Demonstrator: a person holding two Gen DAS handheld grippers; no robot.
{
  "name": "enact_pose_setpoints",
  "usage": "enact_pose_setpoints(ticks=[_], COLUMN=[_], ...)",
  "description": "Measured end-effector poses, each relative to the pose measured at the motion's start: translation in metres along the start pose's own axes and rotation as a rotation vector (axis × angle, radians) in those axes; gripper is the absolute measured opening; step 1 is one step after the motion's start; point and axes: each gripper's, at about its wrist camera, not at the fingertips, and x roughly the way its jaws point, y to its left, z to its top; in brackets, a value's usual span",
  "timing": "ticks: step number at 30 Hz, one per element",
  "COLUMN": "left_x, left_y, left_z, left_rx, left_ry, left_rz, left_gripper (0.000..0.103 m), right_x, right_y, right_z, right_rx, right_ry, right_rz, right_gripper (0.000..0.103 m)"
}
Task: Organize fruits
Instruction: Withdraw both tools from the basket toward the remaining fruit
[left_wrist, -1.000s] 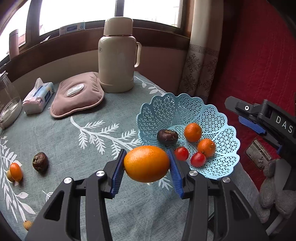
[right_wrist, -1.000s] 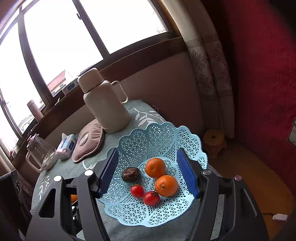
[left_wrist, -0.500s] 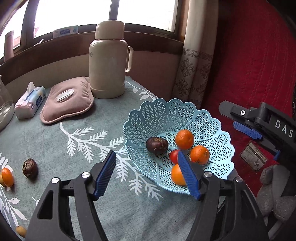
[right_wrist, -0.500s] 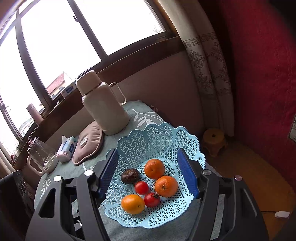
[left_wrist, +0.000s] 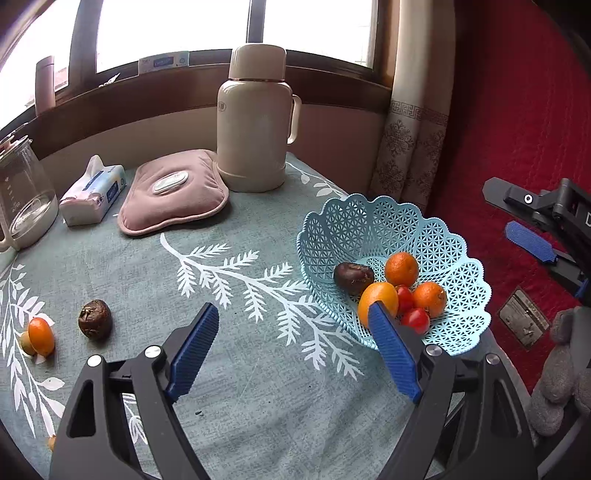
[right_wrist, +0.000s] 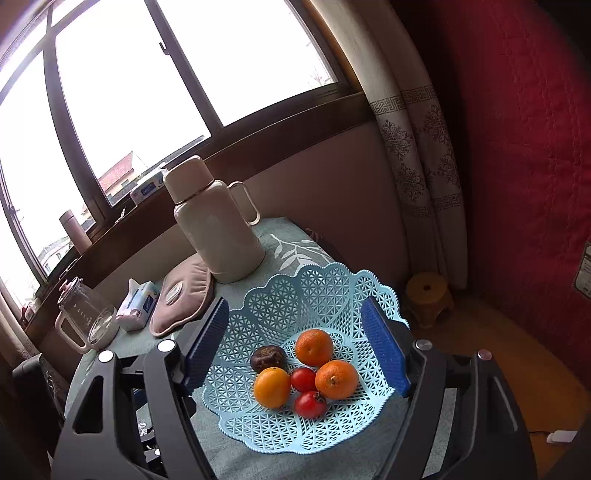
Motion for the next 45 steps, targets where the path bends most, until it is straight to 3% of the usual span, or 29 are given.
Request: enact_pose_setpoints(ticks=[30,38,45], left_x=[-0.048,-0.056,-0.055], left_y=[0.155,0.212,0.243], left_z=[-0.031,-0.044,-0.057], left_rx=[-0.256,-0.336,-0.376], left_ry=[-0.020,-0.002,0.034], left_rz=[0.290,0.401,0.448], left_gripper=[0.086,0.086,0.086], right_x=[0.014,0.019,0.024], right_y=[0.036,0.042,0.044], right_z=[-0.028,-0.035,-0.040], right_rx=[-0.095,-0.111,-0.119], right_ry=[0.082,0.103,0.124], right_rz=[0.064,0.070,0.070], right_gripper=[0.080,0.080,0.080])
